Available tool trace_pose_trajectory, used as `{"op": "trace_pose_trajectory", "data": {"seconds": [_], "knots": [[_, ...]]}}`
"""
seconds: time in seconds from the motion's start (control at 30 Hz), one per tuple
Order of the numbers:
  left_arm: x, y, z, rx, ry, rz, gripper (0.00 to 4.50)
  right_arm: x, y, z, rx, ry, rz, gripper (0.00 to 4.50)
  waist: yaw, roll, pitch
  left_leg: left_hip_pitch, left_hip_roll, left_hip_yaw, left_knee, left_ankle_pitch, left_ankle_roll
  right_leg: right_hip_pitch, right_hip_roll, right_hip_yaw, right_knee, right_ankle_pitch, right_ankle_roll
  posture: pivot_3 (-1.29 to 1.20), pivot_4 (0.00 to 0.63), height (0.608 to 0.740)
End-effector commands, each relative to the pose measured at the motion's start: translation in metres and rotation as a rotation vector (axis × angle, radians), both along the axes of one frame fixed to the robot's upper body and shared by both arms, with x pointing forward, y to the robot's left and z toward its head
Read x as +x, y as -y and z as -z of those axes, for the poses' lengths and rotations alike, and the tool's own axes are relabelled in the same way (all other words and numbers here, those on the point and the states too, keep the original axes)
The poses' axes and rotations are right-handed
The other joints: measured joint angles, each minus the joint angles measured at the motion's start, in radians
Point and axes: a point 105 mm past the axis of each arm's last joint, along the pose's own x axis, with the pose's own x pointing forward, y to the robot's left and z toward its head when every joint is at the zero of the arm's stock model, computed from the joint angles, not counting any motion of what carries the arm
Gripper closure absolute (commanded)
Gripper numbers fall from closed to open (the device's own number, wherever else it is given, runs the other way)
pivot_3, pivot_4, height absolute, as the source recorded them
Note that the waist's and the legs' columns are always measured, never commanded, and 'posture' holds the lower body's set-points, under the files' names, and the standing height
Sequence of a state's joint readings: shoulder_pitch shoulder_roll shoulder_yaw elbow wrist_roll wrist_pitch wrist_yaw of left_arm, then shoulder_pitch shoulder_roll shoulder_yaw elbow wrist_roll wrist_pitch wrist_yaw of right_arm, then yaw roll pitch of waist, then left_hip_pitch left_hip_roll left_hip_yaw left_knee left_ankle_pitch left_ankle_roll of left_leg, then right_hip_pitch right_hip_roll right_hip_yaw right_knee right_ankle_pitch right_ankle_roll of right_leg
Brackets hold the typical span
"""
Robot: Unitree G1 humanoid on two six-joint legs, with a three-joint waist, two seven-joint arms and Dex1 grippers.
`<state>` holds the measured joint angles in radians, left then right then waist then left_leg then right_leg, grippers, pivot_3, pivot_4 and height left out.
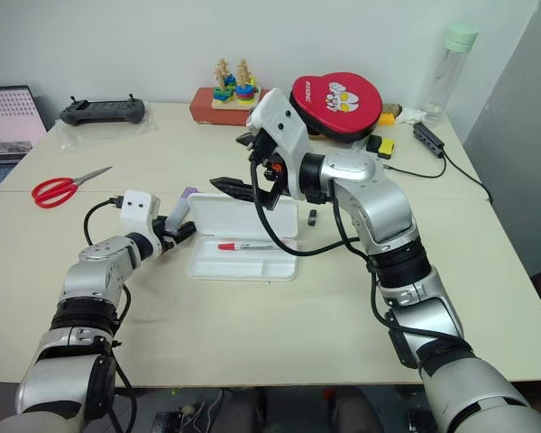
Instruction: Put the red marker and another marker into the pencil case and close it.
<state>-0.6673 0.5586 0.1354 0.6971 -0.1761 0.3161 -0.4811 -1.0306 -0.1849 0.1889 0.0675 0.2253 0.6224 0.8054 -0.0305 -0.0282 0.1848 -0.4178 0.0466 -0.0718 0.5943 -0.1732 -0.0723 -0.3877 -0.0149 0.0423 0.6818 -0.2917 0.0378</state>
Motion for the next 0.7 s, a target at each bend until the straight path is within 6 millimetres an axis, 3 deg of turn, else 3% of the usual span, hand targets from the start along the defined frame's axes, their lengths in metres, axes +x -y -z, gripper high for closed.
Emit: {"op": "trace_pose_trajectory", "data": {"seconds": [0.03, 0.3, 0.43, 0.57, 0.7], "knots": [[0.003, 0.001, -0.001, 0.013, 0.005, 0.011, 1.65, -0.004, 0.004, -0.015, 0.036, 0.044, 0.006, 0.00, 0.000, 0.000, 0.000, 0.000, 0.000, 0.000, 0.000, 0.000, 0.000, 0.000, 0.000, 0.000, 0.000, 0.000, 0.000, 0.00, 0.150, 0.740], [0.006, -0.009, -0.004, -0.016, 0.042, -0.061, 3.27, -0.001, 0.007, -0.017, 0.046, 0.043, 0.016, 0.00, -0.002, 0.000, 0.000, 0.000, 0.000, 0.000, 0.000, 0.000, 0.000, 0.000, 0.000, 0.000, 0.000, 0.000, 0.000, 0.00, 0.150, 0.740], [0.007, -0.027, -0.020, -0.041, 0.127, -0.156, 3.28, 0.000, 0.011, -0.018, 0.057, 0.038, 0.014, 0.00, -0.005, 0.000, 0.000, 0.000, 0.000, 0.000, 0.000, 0.000, 0.000, 0.000, 0.000, 0.000, 0.000, 0.000, 0.000, 0.00, 0.150, 0.740], [-0.003, -0.014, -0.092, -0.240, 0.404, 0.004, 3.28, -0.005, 0.026, -0.022, 0.082, 0.032, -0.013, 0.00, -0.003, 0.000, 0.000, -0.002, 0.000, 0.000, -0.001, 0.000, 0.000, -0.001, 0.000, 0.000, 0.000, 0.000, 0.000, 0.00, 0.150, 0.740], [-0.051, 0.037, -0.144, -0.222, 0.499, 0.452, 3.28, -0.012, 0.049, -0.017, 0.067, -0.003, -0.041, 0.00, -0.002, 0.000, 0.000, -0.005, -0.001, -0.001, -0.001, 0.000, 0.000, -0.001, -0.002, -0.002, -0.002, 0.000, 0.000, 0.00, 0.150, 0.740]]}}
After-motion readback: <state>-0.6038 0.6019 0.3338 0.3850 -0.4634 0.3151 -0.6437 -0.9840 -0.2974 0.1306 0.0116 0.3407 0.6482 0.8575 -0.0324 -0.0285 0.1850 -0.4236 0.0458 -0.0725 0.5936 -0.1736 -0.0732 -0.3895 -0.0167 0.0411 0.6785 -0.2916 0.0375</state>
